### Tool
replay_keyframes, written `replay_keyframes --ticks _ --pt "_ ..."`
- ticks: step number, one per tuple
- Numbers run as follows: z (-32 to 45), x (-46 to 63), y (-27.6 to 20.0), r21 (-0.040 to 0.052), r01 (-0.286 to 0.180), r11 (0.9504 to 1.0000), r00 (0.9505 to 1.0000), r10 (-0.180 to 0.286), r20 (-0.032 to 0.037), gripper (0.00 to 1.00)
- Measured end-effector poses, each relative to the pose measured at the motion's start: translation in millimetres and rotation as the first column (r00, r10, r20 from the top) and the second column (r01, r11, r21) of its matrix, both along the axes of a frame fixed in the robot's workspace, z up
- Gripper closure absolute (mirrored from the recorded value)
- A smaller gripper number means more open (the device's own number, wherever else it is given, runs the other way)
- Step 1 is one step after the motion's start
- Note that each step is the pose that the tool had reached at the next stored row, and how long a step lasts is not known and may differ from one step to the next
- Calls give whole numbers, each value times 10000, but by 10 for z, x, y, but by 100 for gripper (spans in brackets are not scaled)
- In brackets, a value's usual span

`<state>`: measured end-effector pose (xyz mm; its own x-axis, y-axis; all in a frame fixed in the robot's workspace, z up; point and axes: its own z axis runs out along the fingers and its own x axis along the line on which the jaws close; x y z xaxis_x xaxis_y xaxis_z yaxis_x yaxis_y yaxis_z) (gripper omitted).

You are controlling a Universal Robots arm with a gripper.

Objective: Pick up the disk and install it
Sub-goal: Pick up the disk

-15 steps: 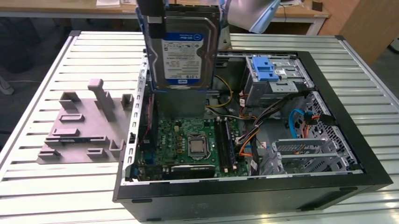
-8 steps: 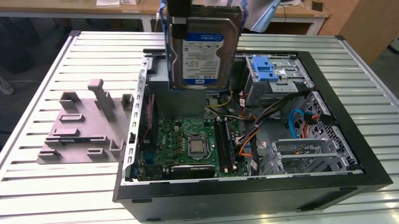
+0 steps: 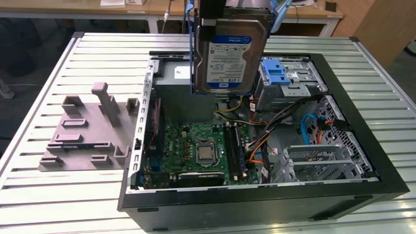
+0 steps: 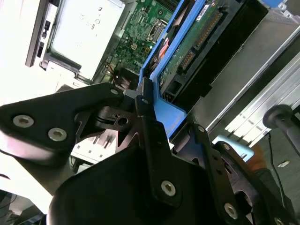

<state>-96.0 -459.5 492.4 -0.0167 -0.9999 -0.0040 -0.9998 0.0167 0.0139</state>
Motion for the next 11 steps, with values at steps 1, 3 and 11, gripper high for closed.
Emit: replay_keyframes --ticks 1,3,11 --pt "-1 14 0 0 1 10000 10000 -1 0 64" --pt "-1 47 0 0 1 10000 10000 -1 0 64" --pt "-5 155 0 0 1 10000 10000 -1 0 64"
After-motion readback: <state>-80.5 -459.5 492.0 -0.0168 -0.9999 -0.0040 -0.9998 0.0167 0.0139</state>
